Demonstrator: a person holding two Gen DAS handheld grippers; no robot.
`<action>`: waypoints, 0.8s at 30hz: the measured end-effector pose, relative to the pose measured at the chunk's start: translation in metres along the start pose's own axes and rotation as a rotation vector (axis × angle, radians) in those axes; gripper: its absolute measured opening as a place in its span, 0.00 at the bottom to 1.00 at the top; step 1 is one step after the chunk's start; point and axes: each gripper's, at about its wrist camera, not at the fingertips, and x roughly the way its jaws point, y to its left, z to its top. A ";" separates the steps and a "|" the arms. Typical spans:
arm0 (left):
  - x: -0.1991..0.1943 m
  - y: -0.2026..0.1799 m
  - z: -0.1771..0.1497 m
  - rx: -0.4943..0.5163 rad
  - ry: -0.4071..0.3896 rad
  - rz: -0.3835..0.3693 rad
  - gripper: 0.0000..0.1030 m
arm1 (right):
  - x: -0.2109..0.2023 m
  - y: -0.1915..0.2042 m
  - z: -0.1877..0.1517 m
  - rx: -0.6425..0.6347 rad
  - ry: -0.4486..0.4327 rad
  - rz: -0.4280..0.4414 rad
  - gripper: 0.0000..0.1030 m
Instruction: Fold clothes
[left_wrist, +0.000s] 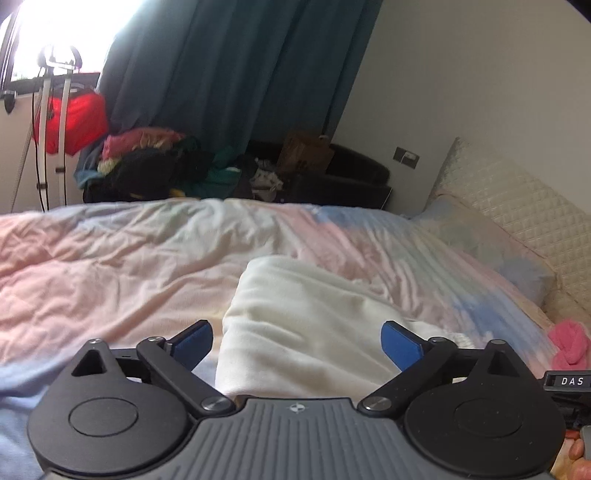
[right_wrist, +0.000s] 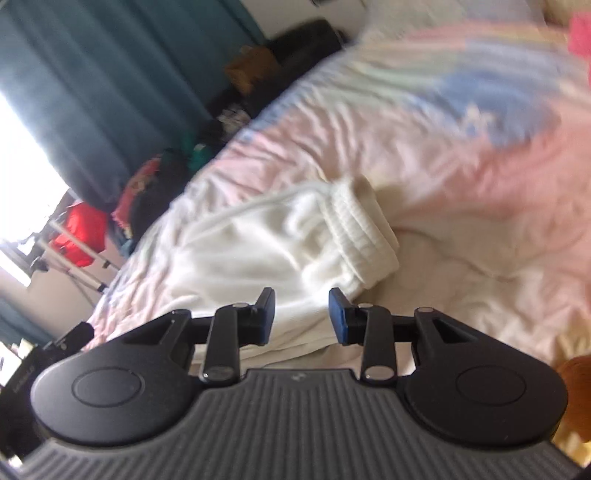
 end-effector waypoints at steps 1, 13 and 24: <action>-0.021 -0.007 0.005 0.013 -0.022 -0.004 1.00 | -0.019 0.008 0.003 -0.035 -0.022 0.016 0.35; -0.233 -0.077 0.004 0.158 -0.182 0.063 1.00 | -0.198 0.065 -0.026 -0.302 -0.276 0.153 0.87; -0.299 -0.071 -0.061 0.133 -0.254 0.167 1.00 | -0.222 0.047 -0.100 -0.432 -0.406 0.132 0.87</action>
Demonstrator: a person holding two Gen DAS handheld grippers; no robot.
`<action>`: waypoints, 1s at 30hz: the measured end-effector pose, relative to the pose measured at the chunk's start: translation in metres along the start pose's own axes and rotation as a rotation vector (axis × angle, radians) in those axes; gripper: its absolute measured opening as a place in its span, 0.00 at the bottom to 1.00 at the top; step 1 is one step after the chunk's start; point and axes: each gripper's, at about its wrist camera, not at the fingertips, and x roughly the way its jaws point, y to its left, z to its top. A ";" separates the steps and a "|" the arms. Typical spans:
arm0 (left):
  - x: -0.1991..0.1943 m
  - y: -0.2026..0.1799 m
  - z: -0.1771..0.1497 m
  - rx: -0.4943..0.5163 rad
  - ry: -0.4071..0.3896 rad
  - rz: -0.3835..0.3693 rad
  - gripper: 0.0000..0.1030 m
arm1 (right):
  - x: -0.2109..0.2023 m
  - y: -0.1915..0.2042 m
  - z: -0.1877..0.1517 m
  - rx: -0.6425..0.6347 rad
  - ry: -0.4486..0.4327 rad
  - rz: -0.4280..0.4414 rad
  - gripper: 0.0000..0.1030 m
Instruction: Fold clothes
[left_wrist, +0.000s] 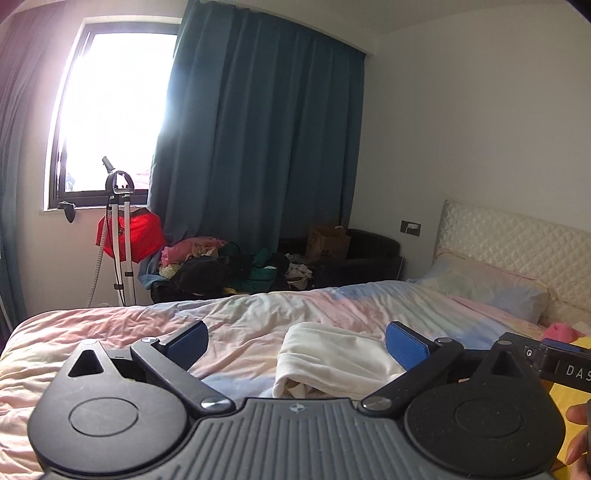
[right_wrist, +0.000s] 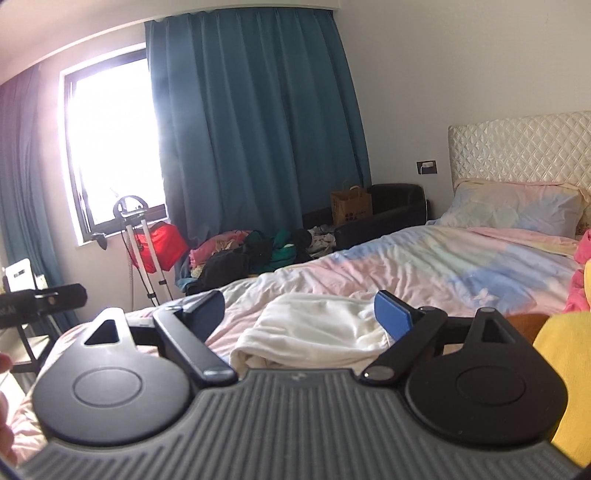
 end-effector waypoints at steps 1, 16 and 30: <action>0.001 0.000 -0.007 0.008 0.009 0.004 1.00 | 0.002 0.000 -0.007 -0.006 0.005 -0.003 0.87; 0.033 -0.004 -0.079 0.076 0.104 0.041 1.00 | 0.019 0.007 -0.086 -0.092 0.007 -0.066 0.87; 0.056 -0.006 -0.095 0.068 0.178 0.064 1.00 | 0.032 0.012 -0.091 -0.122 0.060 -0.094 0.87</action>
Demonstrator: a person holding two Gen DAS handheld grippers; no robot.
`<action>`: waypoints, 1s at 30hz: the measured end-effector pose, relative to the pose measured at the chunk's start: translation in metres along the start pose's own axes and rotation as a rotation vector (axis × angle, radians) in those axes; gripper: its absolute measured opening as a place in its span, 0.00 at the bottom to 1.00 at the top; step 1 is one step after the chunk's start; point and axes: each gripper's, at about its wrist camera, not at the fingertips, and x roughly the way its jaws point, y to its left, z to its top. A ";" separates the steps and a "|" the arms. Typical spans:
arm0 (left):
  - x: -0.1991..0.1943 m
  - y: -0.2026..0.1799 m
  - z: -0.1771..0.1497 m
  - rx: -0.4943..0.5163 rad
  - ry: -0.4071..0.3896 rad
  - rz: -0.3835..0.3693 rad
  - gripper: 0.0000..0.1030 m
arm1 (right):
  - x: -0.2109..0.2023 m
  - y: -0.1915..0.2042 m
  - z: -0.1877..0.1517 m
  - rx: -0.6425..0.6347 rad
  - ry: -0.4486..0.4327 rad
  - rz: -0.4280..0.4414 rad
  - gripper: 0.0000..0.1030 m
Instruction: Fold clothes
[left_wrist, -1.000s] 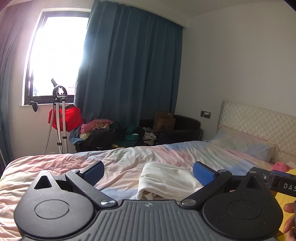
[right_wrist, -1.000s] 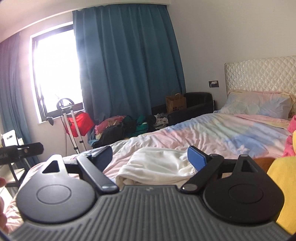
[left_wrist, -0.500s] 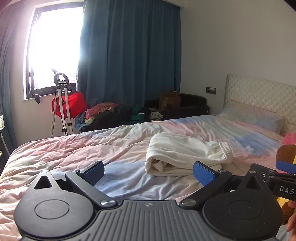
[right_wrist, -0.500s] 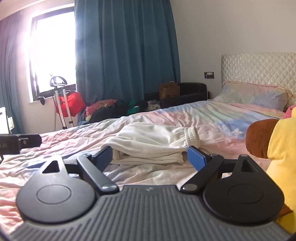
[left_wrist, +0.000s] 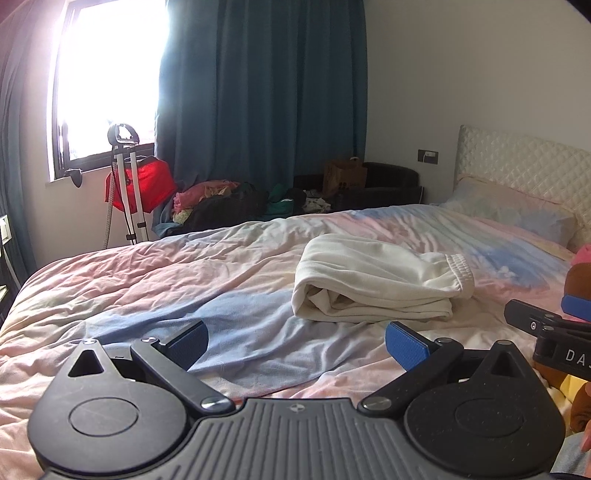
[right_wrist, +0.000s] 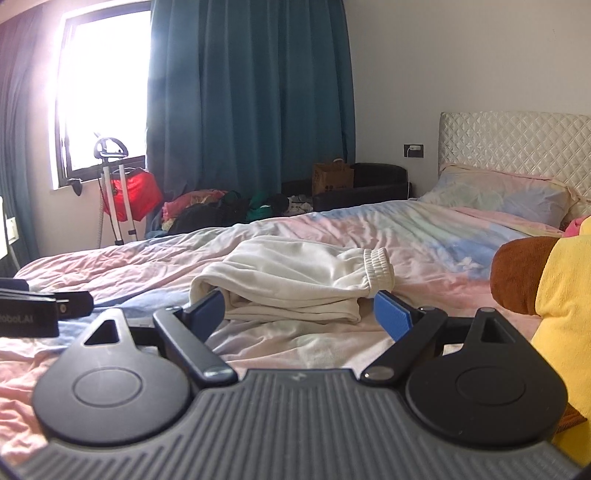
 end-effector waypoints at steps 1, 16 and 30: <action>0.000 0.000 0.000 0.001 0.003 -0.001 1.00 | 0.000 0.001 0.000 -0.003 0.000 0.001 0.87; -0.005 -0.004 0.003 -0.006 0.057 0.005 1.00 | 0.004 0.001 0.001 -0.007 0.044 -0.011 0.87; 0.002 -0.012 -0.001 0.024 0.092 0.034 1.00 | 0.007 -0.002 0.002 0.006 0.062 -0.008 0.87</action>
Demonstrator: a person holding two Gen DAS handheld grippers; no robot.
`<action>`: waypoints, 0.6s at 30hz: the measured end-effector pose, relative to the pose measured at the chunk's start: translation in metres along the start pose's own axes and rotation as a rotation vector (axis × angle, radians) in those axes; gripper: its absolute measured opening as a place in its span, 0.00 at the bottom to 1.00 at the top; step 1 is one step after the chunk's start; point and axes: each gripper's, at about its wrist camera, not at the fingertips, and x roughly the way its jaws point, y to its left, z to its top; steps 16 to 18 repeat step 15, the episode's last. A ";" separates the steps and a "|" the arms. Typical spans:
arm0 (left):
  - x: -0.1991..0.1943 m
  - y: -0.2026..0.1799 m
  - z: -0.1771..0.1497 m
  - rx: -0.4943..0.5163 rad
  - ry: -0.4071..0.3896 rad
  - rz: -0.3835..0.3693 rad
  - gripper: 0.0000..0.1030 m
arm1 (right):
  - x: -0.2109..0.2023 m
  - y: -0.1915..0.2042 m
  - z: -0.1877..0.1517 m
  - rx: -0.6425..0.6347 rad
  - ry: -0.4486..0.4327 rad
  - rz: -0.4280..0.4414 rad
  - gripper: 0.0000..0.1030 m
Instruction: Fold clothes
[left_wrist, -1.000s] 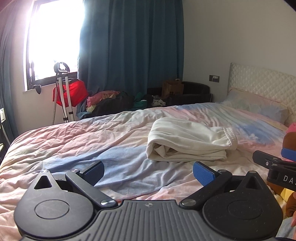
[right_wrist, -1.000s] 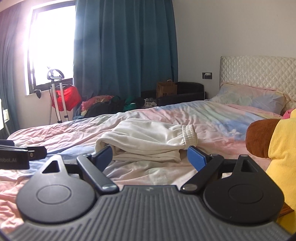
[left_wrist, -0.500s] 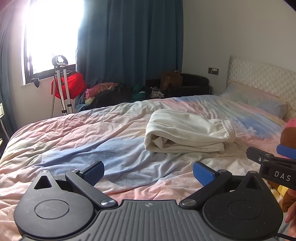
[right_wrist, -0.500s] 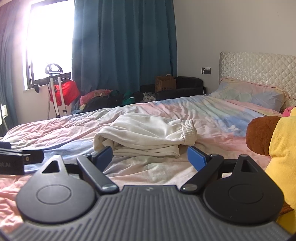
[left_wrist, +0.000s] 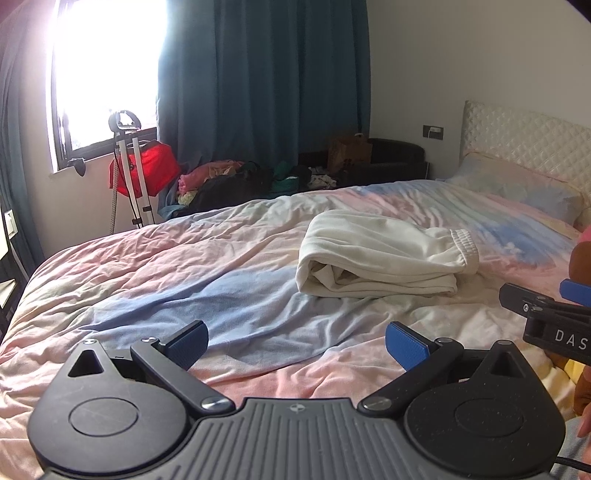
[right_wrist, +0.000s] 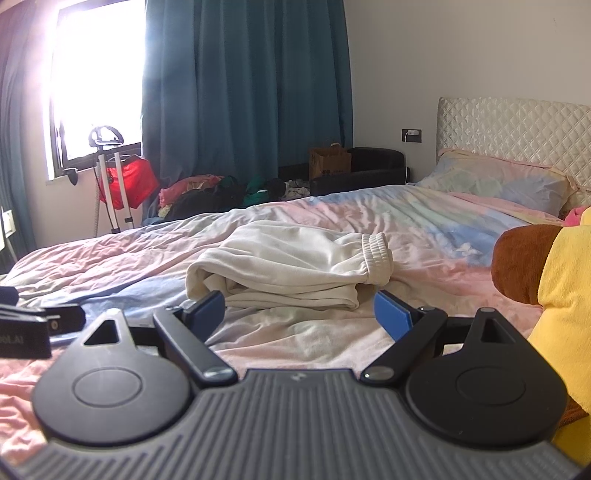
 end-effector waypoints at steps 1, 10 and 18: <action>0.002 0.000 -0.001 -0.002 0.011 0.000 1.00 | 0.001 0.001 0.000 -0.003 0.005 -0.001 0.87; 0.007 0.004 -0.006 -0.016 0.020 -0.011 1.00 | 0.001 0.005 -0.001 -0.032 0.002 -0.015 0.87; 0.003 0.005 -0.005 -0.024 -0.012 -0.006 1.00 | -0.001 0.004 0.000 -0.027 -0.005 -0.014 0.87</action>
